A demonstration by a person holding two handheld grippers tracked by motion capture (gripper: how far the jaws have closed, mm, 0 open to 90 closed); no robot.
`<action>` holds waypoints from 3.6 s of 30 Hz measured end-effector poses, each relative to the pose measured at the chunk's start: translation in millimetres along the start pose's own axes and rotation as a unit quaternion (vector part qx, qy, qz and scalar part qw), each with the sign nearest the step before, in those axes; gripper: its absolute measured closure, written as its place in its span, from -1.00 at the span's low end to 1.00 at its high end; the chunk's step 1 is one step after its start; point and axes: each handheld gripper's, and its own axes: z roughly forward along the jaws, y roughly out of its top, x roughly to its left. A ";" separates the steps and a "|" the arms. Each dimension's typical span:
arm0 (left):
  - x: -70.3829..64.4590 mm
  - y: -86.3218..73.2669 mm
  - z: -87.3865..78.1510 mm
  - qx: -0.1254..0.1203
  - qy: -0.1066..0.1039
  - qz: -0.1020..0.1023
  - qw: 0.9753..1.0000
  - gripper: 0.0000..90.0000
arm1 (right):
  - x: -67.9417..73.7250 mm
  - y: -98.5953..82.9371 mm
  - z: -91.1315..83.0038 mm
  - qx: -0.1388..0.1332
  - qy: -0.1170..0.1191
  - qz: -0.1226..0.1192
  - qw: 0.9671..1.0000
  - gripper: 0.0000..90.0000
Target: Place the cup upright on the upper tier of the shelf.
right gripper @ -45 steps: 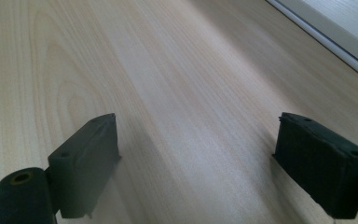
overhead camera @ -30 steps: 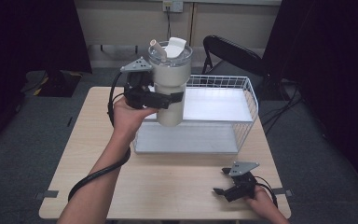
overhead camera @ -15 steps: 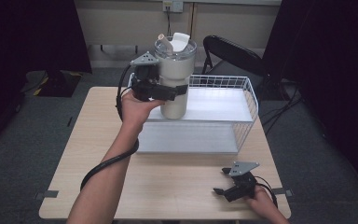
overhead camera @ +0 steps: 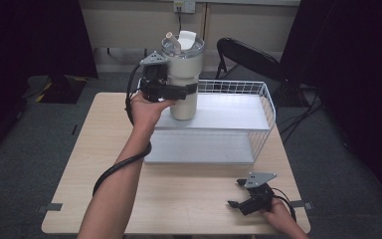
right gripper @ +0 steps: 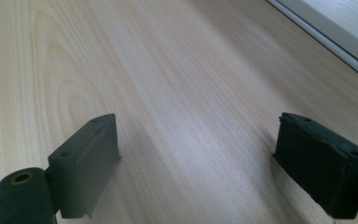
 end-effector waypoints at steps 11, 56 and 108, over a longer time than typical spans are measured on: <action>7.0 -2.3 10.6 0.001 0.019 -0.008 1.000 -0.79 | -0.1 -0.1 -0.1 0.000 0.001 0.000 1.000 -0.71; 9.0 -9.0 25.2 -0.009 0.035 0.017 0.999 -0.80 | 0.0 -0.2 -0.2 0.001 0.000 -0.002 1.000 -0.71; 5.9 -22.3 16.1 0.002 0.030 0.015 0.999 -0.84 | 0.1 -0.2 -0.2 0.001 0.000 -0.002 1.000 -0.71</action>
